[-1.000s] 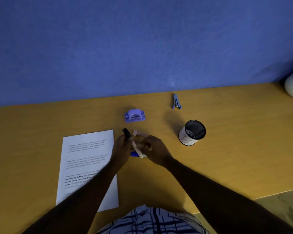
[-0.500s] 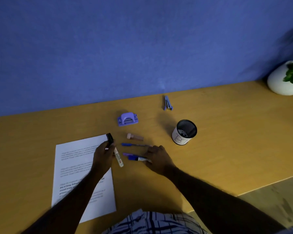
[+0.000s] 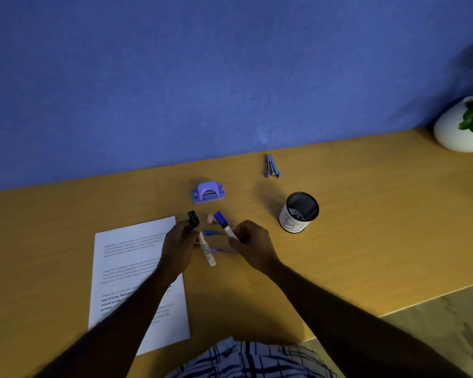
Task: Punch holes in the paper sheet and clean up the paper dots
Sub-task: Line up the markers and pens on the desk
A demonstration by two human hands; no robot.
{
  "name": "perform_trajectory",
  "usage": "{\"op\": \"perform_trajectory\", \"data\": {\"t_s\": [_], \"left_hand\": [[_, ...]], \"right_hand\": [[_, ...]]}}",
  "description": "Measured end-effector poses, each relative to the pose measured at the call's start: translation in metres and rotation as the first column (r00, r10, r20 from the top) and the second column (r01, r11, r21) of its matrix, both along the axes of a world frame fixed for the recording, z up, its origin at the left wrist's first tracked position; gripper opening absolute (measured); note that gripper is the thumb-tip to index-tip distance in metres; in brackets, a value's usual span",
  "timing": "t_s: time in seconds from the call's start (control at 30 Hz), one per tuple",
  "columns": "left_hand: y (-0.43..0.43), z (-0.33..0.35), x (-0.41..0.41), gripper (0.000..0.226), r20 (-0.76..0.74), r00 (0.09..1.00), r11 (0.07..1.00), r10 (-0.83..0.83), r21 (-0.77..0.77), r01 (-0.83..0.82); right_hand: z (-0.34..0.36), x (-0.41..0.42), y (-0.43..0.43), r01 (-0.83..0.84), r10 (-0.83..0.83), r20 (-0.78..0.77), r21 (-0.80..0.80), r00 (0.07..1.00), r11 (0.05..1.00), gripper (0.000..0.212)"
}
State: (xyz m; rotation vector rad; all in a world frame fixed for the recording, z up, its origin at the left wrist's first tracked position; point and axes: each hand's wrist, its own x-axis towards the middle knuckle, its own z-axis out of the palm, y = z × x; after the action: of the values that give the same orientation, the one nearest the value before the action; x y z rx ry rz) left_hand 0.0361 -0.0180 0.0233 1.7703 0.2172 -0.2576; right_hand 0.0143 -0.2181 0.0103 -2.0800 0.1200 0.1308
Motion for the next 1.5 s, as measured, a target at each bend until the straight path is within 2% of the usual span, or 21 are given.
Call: {"op": "perform_trajectory", "data": {"t_s": [0.1,0.17,0.27,0.43,0.63,0.73,0.83,0.97,1.07,1.17,1.33,1.5], "left_hand": [[-0.018,0.008,0.006,0.013,0.006,0.998,0.995,-0.055,-0.081,0.055],[-0.03,0.011,0.012,0.013,0.003,0.998,0.99,-0.063,-0.129,0.063],[-0.045,0.017,0.023,0.017,0.014,0.999,0.988,-0.035,-0.148,0.036],[-0.058,0.02,0.045,0.015,0.057,0.994,0.993,-0.09,-0.07,0.094],[-0.072,0.014,0.074,0.022,0.065,0.997,0.999,-0.049,-0.001,0.049],[-0.079,0.008,0.086,0.025,0.063,0.997,0.998,-0.042,0.04,0.04],[-0.086,0.005,0.1,0.023,0.008,1.0,1.0,-0.02,-0.021,0.02],[-0.091,-0.001,0.111,0.016,-0.009,0.998,0.998,-0.057,0.006,0.057],[-0.093,-0.009,0.113,0.018,-0.026,0.995,0.995,-0.094,0.038,0.095],[-0.095,-0.012,0.11,0.015,-0.051,0.989,0.987,-0.142,0.064,0.145],[-0.09,-0.02,0.1,0.018,-0.044,0.973,0.972,-0.225,0.061,0.228],[-0.079,-0.032,0.096,0.019,-0.026,0.964,0.961,-0.265,0.078,0.266]], "right_hand": [[0.011,0.013,0.008,0.15,-0.107,-0.155,0.302,0.982,0.942,0.016],[0.016,0.02,0.009,0.2,-0.133,-0.198,0.373,0.971,0.906,0.019],[0.016,0.029,0.005,0.217,-0.159,-0.178,0.389,0.971,0.895,0.017],[0.021,0.046,-0.006,0.223,-0.163,-0.183,0.377,0.969,0.899,0.016],[0.021,0.074,-0.016,0.23,-0.149,-0.234,0.371,0.961,0.9,0.016],[0.02,0.09,-0.02,0.245,-0.173,-0.237,0.32,0.956,0.915,0.021],[0.023,0.106,-0.026,0.243,-0.194,-0.207,0.245,0.959,0.939,0.027],[0.028,0.139,-0.048,0.295,-0.294,-0.102,-0.004,0.95,0.956,0.025],[0.027,0.165,-0.067,0.323,-0.339,-0.052,-0.199,0.939,0.925,0.015],[0.019,0.189,-0.079,0.304,-0.345,-0.063,-0.345,0.936,0.888,0.016],[0.005,0.213,-0.081,0.226,-0.326,-0.129,-0.487,0.937,0.843,0.046],[-0.004,0.223,-0.072,0.105,-0.254,-0.171,-0.598,0.952,0.794,0.044]]}}
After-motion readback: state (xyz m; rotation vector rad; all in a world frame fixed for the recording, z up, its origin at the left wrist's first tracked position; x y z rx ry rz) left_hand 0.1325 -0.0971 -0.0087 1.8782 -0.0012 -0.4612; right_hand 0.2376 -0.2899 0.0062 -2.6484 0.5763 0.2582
